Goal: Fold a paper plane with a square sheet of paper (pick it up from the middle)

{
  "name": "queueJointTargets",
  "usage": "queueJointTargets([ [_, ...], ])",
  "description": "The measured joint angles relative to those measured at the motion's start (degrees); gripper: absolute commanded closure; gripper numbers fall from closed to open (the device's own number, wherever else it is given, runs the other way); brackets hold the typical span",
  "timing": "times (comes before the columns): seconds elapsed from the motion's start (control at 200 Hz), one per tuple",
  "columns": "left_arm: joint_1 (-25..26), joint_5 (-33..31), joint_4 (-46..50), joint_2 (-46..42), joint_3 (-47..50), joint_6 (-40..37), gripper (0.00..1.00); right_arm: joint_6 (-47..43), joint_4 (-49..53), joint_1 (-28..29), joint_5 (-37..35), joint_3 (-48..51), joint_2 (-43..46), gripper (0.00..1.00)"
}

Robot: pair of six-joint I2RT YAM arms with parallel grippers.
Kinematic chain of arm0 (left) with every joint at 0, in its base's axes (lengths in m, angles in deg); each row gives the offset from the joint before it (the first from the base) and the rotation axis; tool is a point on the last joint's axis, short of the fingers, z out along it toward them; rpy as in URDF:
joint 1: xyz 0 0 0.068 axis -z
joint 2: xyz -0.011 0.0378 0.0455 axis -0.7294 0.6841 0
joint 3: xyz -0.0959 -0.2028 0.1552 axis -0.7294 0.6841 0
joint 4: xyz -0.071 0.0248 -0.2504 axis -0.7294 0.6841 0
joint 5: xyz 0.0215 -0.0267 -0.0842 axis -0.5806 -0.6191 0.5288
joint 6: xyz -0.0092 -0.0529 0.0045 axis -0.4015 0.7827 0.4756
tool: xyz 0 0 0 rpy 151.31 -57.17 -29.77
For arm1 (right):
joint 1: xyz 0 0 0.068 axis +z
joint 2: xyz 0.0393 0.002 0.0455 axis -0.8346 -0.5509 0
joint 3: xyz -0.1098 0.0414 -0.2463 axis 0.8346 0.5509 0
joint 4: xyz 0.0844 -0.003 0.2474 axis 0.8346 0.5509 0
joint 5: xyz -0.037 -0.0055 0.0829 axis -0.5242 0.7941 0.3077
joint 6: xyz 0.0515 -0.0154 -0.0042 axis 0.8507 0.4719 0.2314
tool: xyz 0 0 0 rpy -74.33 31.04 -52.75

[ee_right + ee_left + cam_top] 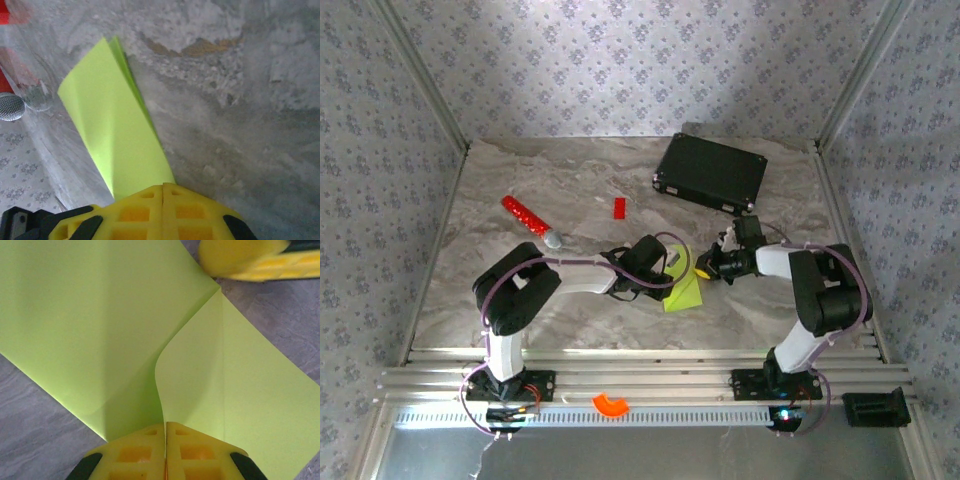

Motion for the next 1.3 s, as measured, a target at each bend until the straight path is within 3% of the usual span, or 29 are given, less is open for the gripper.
queueJointTargets([
  [0.16,0.0,0.0,0.0,0.0,0.0,0.0,0.92,-0.2,0.5,2.4,-0.1,-1.0,4.8,0.96],
  [0.365,0.0,0.0,0.0,0.0,0.0,0.0,0.92,0.5,0.2,8.1,-0.9,-0.3,3.7,0.98],
  [0.52,0.0,0.0,0.1,0.0,0.0,-0.1,0.92,0.9,-0.6,7.1,-0.9,3.6,1.0,0.99],
  [0.905,0.0,0.4,0.0,0.1,-0.1,-0.6,0.92,0.2,1.6,5.1,-0.1,2.5,3.4,0.97],
  [1.299,0.0,0.4,0.3,0.1,-0.2,-0.6,0.92,0.2,1.2,8.7,-2.1,1.3,1.3,1.0],
])
